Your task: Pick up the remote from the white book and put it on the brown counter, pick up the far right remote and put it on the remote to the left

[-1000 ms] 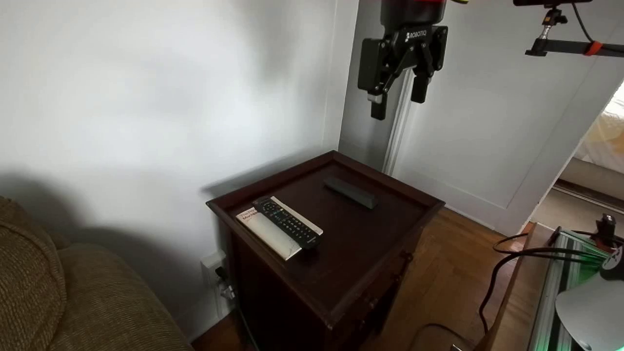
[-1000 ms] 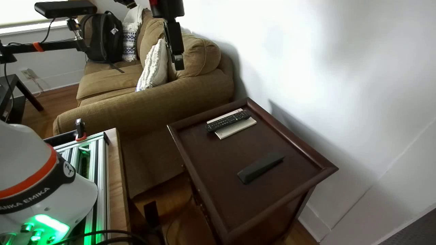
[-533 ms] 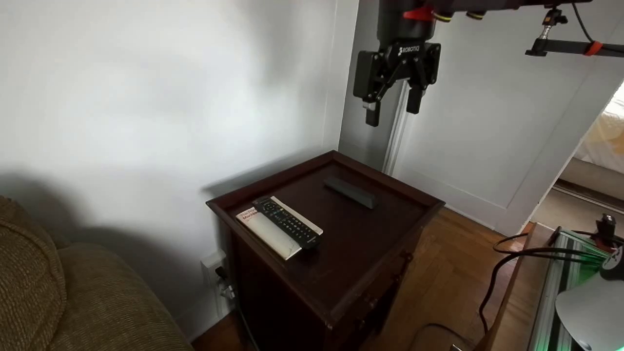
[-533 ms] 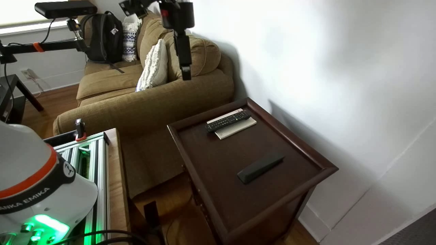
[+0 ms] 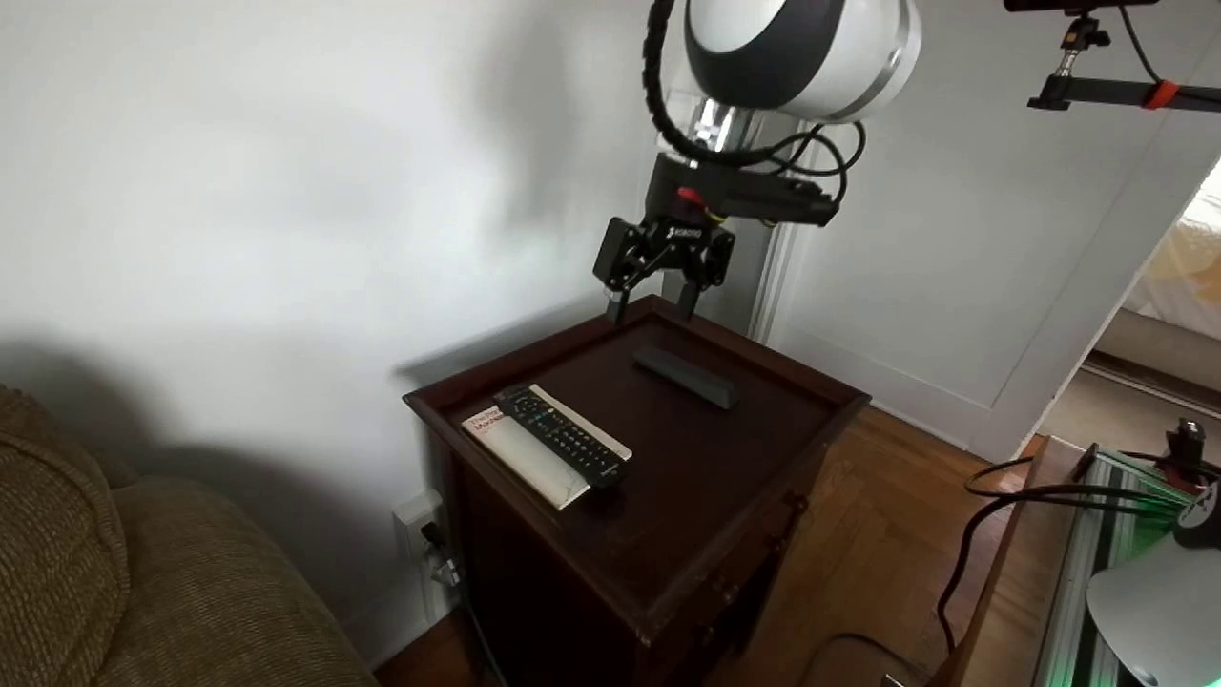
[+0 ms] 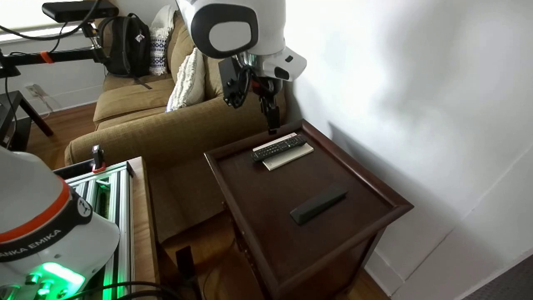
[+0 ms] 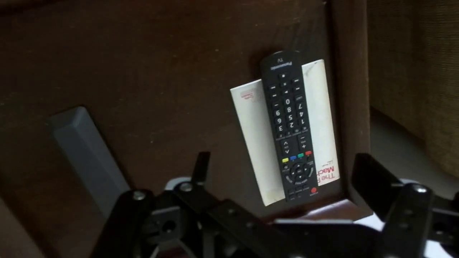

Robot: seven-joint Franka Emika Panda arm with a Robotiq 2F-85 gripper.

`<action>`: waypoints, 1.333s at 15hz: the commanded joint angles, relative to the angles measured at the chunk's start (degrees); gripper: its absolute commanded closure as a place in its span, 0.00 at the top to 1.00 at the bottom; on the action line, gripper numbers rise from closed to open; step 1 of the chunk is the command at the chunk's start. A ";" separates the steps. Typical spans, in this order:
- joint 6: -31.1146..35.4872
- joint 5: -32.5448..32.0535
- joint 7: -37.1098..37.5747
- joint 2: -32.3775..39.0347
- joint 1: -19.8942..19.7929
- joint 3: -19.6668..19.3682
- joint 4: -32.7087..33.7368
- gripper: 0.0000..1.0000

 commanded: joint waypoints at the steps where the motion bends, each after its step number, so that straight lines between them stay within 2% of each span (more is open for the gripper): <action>1: 3.62 10.43 -9.16 9.79 0.26 3.08 5.20 1.00; 3: 5.11 11.15 -10.96 13.22 -0.47 4.55 6.81 1.00; 7: 10.23 6.30 -10.12 19.11 0.13 4.05 8.76 1.00; 8: 9.78 6.00 -10.89 19.92 -0.58 4.68 9.38 1.00; 9: 8.76 6.44 -8.84 16.70 -0.58 4.91 7.43 1.00; 15: 9.14 5.37 -10.21 20.36 -1.26 5.08 10.13 1.00; 20: 7.45 0.69 -10.77 22.99 -0.87 3.76 13.39 1.00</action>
